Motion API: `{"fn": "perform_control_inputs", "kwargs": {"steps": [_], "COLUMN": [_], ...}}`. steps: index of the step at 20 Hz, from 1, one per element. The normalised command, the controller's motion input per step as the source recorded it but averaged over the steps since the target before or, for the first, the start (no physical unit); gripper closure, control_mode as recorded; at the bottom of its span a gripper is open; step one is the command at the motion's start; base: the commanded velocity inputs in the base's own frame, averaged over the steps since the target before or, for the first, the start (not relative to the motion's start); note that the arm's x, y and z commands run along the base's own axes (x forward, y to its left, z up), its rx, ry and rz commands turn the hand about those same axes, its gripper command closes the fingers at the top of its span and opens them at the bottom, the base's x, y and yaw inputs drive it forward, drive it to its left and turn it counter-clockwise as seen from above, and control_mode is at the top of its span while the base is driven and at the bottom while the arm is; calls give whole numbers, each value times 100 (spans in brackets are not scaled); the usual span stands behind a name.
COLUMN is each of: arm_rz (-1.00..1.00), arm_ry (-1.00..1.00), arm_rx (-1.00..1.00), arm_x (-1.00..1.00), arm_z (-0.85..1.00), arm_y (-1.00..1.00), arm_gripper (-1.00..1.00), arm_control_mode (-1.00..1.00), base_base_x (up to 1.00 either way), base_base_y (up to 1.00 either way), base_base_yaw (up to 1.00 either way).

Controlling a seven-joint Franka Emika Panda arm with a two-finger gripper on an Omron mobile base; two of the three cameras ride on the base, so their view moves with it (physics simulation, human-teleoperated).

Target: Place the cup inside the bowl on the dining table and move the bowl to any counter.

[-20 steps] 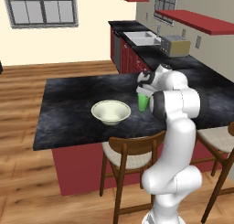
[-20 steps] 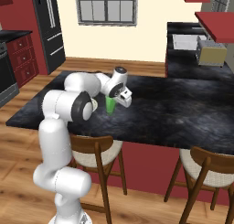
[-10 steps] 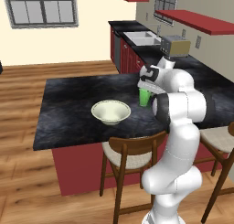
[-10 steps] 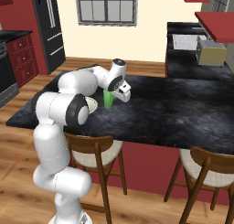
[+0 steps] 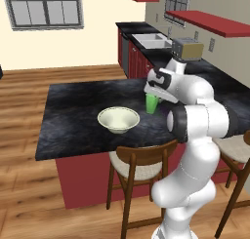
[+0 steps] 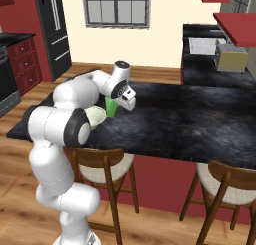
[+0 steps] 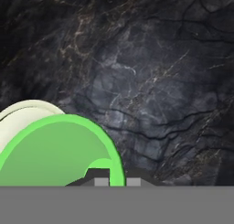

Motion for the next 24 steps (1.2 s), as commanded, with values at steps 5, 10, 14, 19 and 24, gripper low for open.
{"fn": "perform_control_inputs", "kwargs": {"steps": [5, 10, 14, 19, 24], "arm_rz": [0, 0, 0, 0, 0], "arm_ry": [-3, -4, -2, -2, -1], "arm_rx": [0, 0, 0, 0, 0], "arm_x": [-24, -5, 0, 0, 0], "arm_z": [9, 10, 17, 19, 1], "arm_y": [40, 41, 37, 30, 28], "arm_gripper": [100, 100, 100, 100, 100], "arm_control_mode": [-100, -100, -100, -100, -100], "base_base_x": [0, 0, 0, 0, 0], "base_base_y": [0, 0, 0, 0, 0], "base_base_yaw": [0, 0, 0, 0, 0]}}
